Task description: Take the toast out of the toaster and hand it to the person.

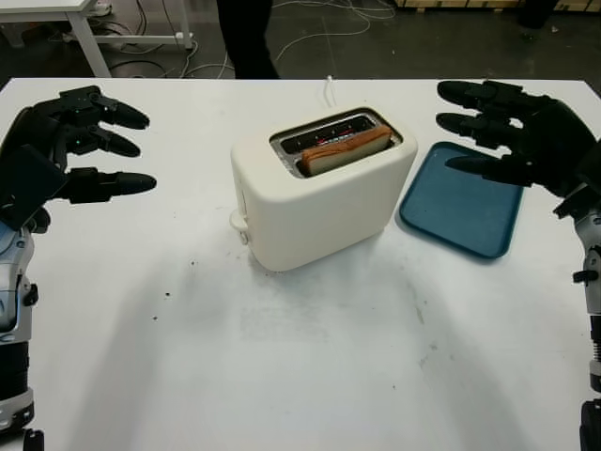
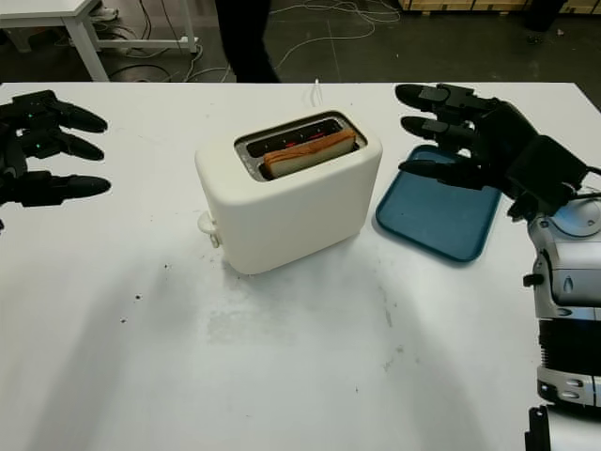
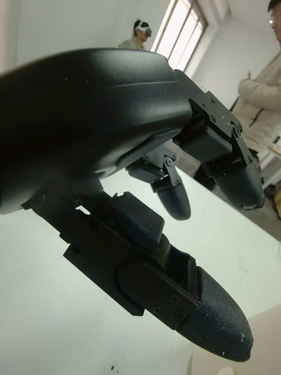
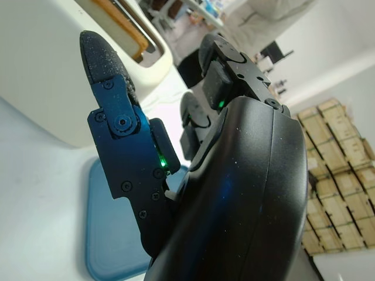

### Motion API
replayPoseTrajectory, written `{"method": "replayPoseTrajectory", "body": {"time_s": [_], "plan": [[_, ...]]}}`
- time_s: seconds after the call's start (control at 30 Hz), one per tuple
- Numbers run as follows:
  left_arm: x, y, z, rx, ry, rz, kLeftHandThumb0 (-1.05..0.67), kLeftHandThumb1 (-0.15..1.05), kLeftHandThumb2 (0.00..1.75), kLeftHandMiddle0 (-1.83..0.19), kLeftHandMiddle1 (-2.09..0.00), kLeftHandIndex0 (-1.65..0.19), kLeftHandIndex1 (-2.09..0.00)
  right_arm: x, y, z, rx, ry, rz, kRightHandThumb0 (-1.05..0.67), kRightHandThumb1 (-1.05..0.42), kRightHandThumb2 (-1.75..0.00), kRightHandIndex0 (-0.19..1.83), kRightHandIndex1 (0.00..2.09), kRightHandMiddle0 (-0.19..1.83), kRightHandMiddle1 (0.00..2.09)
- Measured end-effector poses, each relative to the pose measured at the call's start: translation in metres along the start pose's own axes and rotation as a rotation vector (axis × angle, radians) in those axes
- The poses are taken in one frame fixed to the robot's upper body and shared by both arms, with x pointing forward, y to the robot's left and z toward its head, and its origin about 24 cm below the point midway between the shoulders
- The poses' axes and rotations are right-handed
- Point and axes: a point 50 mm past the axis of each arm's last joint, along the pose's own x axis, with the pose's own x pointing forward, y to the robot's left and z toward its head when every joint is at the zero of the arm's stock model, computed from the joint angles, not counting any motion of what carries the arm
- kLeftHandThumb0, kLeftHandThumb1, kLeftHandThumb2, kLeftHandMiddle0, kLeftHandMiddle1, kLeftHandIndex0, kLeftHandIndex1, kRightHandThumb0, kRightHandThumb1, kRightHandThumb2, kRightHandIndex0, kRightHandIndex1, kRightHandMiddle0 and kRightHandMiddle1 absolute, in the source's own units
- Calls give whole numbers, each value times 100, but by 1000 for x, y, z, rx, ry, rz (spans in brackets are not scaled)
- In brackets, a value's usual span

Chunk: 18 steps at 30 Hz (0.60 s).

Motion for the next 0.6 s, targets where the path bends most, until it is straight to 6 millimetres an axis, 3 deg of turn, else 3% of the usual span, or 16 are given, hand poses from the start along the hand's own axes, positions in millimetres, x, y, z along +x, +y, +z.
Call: {"method": "replayPoseTrajectory", "body": {"time_s": [0.6], "plan": [[0, 0, 0, -4, -2, 2, -105, 55, 1, -58, -104, -60, -89, 0, 0, 0, 1, -1, 0, -60, -79, 0, 41, 6, 44, 0]]}}
